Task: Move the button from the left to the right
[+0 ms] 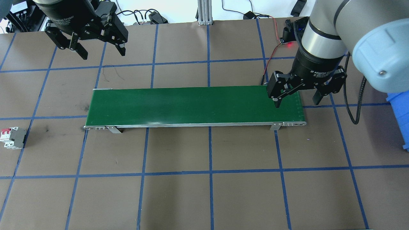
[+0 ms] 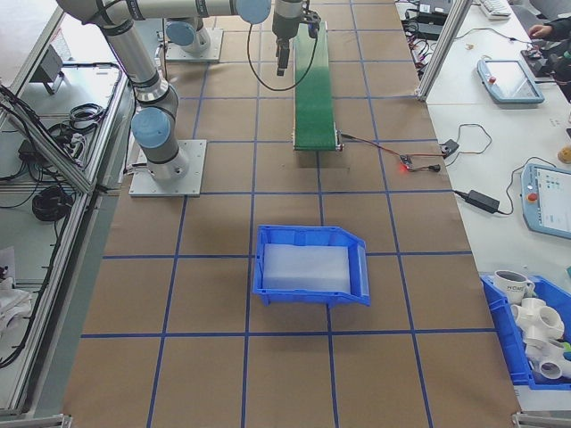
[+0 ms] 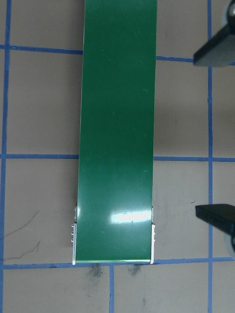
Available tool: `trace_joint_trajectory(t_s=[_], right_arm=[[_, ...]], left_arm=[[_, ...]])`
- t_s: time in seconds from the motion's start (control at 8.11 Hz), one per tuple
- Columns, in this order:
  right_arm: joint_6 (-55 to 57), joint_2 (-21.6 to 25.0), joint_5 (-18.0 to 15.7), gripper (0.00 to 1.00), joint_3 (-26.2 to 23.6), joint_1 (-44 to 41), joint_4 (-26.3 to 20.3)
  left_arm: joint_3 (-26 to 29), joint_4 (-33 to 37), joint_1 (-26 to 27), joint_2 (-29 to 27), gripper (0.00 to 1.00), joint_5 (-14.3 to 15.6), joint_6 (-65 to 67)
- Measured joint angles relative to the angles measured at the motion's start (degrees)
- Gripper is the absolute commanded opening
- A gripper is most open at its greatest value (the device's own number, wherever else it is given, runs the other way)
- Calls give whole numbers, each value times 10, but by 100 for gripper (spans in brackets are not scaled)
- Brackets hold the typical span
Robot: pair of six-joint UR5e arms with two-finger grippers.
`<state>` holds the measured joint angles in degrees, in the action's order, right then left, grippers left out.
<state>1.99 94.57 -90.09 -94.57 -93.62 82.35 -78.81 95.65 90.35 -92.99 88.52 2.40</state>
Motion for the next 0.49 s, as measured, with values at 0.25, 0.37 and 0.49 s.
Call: trace_joint_trajectory(t_s=[0.25, 0.37, 0.49], right_arm=[[0, 0, 0, 100, 0, 0, 0], [-1, 0, 0, 100, 0, 0, 0], [0, 0, 0, 100, 0, 0, 0]], left_arm=[[-2, 0, -4, 6, 100, 4, -1], [-2, 0, -10, 7, 100, 7, -1], [1, 0, -24, 8, 100, 8, -1]])
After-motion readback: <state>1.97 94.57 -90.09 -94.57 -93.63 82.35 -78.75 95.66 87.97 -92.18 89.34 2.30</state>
